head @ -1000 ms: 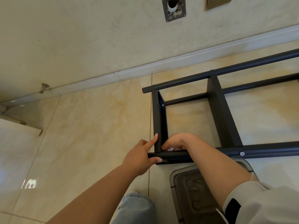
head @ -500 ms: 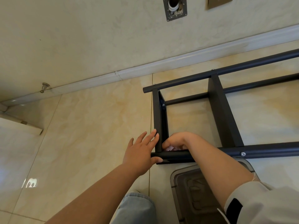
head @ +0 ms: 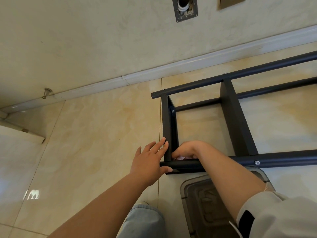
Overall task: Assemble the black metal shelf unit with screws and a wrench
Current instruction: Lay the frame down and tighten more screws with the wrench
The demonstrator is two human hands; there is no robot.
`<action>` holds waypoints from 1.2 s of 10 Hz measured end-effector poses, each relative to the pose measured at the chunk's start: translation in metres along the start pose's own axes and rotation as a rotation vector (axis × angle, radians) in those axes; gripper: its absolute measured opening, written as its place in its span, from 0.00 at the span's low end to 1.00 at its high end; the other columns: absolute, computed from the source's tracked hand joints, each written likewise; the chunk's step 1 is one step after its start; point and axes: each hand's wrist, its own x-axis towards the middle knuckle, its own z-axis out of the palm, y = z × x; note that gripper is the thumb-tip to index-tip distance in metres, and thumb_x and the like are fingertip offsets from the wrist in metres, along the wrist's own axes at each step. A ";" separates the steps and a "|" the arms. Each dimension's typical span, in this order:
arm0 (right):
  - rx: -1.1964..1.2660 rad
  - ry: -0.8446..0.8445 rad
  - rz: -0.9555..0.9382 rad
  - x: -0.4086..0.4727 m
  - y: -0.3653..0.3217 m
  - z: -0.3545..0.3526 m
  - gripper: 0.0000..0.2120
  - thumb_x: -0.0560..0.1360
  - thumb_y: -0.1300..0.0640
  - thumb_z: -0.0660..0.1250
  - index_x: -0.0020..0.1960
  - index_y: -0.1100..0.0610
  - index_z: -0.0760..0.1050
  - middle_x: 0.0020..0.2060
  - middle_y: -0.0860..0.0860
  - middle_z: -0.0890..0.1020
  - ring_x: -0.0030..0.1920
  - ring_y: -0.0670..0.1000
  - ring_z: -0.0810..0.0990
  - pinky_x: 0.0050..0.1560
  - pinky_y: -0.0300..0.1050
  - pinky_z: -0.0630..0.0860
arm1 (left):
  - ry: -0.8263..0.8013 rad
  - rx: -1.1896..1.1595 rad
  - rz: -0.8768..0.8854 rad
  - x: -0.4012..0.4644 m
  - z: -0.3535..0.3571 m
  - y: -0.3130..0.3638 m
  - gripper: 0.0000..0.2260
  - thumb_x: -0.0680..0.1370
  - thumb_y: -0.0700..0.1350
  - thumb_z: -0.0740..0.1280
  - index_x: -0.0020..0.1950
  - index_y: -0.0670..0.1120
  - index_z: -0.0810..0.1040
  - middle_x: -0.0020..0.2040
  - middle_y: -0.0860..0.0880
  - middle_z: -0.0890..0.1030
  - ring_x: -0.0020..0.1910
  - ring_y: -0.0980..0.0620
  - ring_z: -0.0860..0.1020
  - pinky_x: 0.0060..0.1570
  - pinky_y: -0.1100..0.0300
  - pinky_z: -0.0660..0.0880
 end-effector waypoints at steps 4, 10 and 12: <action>0.045 -0.001 -0.068 0.000 0.001 -0.001 0.09 0.78 0.56 0.62 0.41 0.56 0.75 0.27 0.47 0.77 0.22 0.41 0.74 0.27 0.34 0.70 | 0.017 -0.012 0.002 0.001 0.001 0.000 0.35 0.77 0.64 0.58 0.77 0.57 0.41 0.77 0.58 0.40 0.76 0.52 0.45 0.74 0.47 0.47; 0.011 -0.030 -0.079 0.002 0.003 -0.001 0.09 0.79 0.54 0.61 0.44 0.56 0.76 0.30 0.48 0.77 0.26 0.42 0.74 0.31 0.35 0.70 | 0.026 -0.019 0.003 0.001 0.002 0.000 0.35 0.77 0.63 0.58 0.77 0.57 0.42 0.77 0.58 0.41 0.76 0.52 0.46 0.74 0.47 0.48; -0.074 0.008 -0.082 0.005 0.003 -0.001 0.11 0.78 0.53 0.62 0.40 0.55 0.75 0.28 0.46 0.76 0.28 0.43 0.73 0.35 0.36 0.69 | 0.026 -0.013 0.003 0.001 0.002 0.000 0.35 0.77 0.63 0.58 0.77 0.56 0.42 0.77 0.58 0.41 0.76 0.52 0.46 0.74 0.47 0.48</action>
